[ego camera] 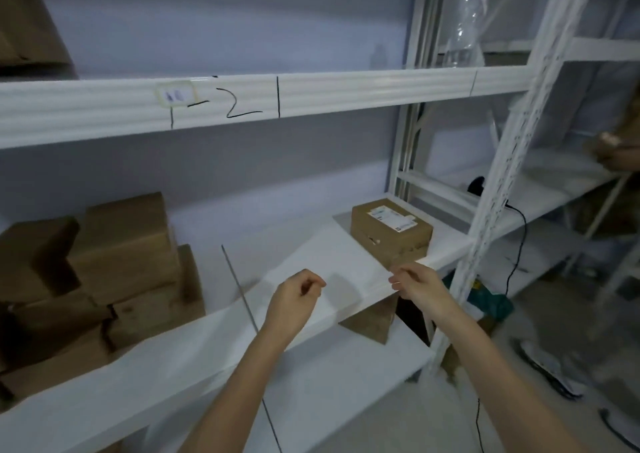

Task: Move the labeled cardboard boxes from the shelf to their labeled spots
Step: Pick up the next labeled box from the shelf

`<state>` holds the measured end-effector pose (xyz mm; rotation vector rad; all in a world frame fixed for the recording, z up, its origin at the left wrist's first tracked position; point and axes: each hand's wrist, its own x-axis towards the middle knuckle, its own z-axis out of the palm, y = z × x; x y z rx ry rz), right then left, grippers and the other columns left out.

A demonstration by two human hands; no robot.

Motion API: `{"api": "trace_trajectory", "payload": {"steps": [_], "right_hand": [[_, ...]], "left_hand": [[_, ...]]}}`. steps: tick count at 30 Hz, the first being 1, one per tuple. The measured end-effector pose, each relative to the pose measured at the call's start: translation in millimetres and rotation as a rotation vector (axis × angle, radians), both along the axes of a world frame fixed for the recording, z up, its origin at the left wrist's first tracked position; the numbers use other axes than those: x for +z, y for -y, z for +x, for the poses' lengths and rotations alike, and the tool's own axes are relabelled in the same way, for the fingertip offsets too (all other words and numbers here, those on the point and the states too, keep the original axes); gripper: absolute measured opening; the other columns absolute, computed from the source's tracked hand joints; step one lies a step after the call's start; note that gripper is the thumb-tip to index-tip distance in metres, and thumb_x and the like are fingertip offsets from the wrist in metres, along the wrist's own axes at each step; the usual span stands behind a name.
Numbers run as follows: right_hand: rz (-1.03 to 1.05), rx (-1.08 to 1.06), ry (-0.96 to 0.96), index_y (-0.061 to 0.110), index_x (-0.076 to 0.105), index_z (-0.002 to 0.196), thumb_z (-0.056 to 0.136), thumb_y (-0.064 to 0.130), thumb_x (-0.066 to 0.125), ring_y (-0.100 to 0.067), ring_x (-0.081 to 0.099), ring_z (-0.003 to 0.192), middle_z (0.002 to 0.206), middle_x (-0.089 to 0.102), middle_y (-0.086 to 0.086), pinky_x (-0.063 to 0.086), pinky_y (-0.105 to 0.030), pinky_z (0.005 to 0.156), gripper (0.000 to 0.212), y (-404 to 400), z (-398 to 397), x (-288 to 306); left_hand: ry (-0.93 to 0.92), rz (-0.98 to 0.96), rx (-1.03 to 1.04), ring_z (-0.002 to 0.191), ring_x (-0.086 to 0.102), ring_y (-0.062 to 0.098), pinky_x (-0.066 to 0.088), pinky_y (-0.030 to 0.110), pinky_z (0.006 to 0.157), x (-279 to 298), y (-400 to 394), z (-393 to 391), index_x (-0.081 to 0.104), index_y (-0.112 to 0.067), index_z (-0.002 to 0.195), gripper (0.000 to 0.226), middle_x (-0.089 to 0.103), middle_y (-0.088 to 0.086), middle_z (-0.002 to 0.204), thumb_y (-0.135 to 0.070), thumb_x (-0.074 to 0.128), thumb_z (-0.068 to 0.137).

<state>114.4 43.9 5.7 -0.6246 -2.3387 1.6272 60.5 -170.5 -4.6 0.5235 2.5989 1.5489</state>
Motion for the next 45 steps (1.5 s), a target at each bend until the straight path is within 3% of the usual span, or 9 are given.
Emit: {"api": "trace_trajectory", "payload": {"steps": [9,11,13,15,18,27,39,43,45], "right_hand": [[0.020,-0.065,0.057,0.011,0.059,0.091,0.092,0.010,0.044,-0.029,0.059,0.099,0.094,0.062,-0.007,0.047,-0.042,0.099,0.015,-82.3,-47.6,-9.0],[0.032,-0.094,0.033,0.011,0.059,0.091,0.091,0.007,0.046,-0.022,0.055,0.096,0.086,0.059,0.001,0.049,-0.027,0.092,0.013,-100.0,-64.3,-6.9],[0.030,-0.123,0.036,0.007,0.061,0.100,0.091,0.006,0.048,-0.018,0.051,0.095,0.087,0.059,0.003,0.043,0.000,0.065,0.016,-114.6,-80.2,-4.2],[0.056,-0.152,0.049,-0.003,0.060,0.112,0.091,0.006,0.048,-0.019,0.053,0.095,0.102,0.062,-0.008,0.041,0.003,0.055,0.026,-129.9,-98.4,-4.4],[0.121,-0.195,0.062,-0.006,0.059,0.114,0.092,0.012,0.047,-0.031,0.057,0.109,0.123,0.060,-0.020,0.045,-0.023,0.081,0.031,-150.1,-125.6,-6.6],[0.060,-0.125,0.197,0.008,0.038,0.140,0.092,0.029,0.046,-0.026,0.038,0.136,0.150,0.037,-0.011,0.031,-0.033,0.110,0.052,-198.7,-186.8,-29.2],[-0.208,0.199,0.407,0.013,0.049,0.131,0.095,0.049,0.025,-0.025,0.055,0.118,0.131,0.058,-0.013,0.038,-0.035,0.108,0.055,-246.3,-240.0,-39.0],[-0.239,0.358,0.373,0.018,0.056,0.118,0.095,0.037,0.038,-0.014,0.060,0.080,0.089,0.064,0.000,0.047,-0.024,0.073,0.035,-258.1,-237.5,-38.8],[-0.233,0.441,0.345,0.019,0.057,0.118,0.093,0.032,0.044,-0.013,0.061,0.081,0.095,0.067,-0.002,0.046,-0.022,0.071,0.031,-265.9,-235.1,-40.1]], "left_hand": [[0.161,0.013,-0.084,0.080,0.061,0.020,0.051,0.030,0.071,-22.8,-106.3,-75.6,0.059,-0.014,0.090,0.012,0.062,0.002,0.085,-0.016,0.047,0.092],[0.228,0.042,-0.096,0.080,0.061,0.021,0.050,0.029,0.069,-26.1,-128.0,-97.0,0.057,-0.012,0.093,0.011,0.063,0.009,0.093,-0.019,0.048,0.092],[0.314,0.039,-0.089,0.082,0.061,0.024,0.051,0.033,0.073,-29.1,-147.0,-116.7,0.055,-0.011,0.099,0.015,0.062,0.013,0.100,-0.023,0.051,0.092],[0.410,0.029,-0.073,0.084,0.060,0.026,0.050,0.034,0.073,-31.2,-164.2,-133.7,0.053,-0.008,0.111,0.030,0.061,0.018,0.111,-0.030,0.054,0.090],[0.521,0.008,-0.069,0.088,0.059,0.026,0.050,0.032,0.069,-33.3,-185.7,-152.2,0.041,-0.005,0.133,0.058,0.055,0.015,0.114,-0.038,0.056,0.089],[0.629,0.085,-0.003,0.118,0.053,0.031,0.051,0.043,0.092,-45.7,-233.7,-182.7,0.025,-0.006,0.146,0.074,0.042,0.013,0.146,-0.048,0.049,0.090],[0.598,0.127,0.172,0.125,0.052,0.033,0.046,0.046,0.097,-48.2,-278.2,-183.5,0.038,-0.011,0.141,0.065,0.050,0.010,0.142,-0.047,0.053,0.088],[0.591,0.140,0.242,0.119,0.057,0.031,0.050,0.041,0.086,-44.5,-288.7,-177.5,0.040,-0.011,0.139,0.065,0.054,0.010,0.138,-0.044,0.057,0.087],[0.577,0.182,0.263,0.110,0.058,0.028,0.051,0.038,0.078,-43.4,-288.9,-171.4,0.042,-0.012,0.138,0.064,0.055,0.010,0.136,-0.042,0.061,0.085]]}}
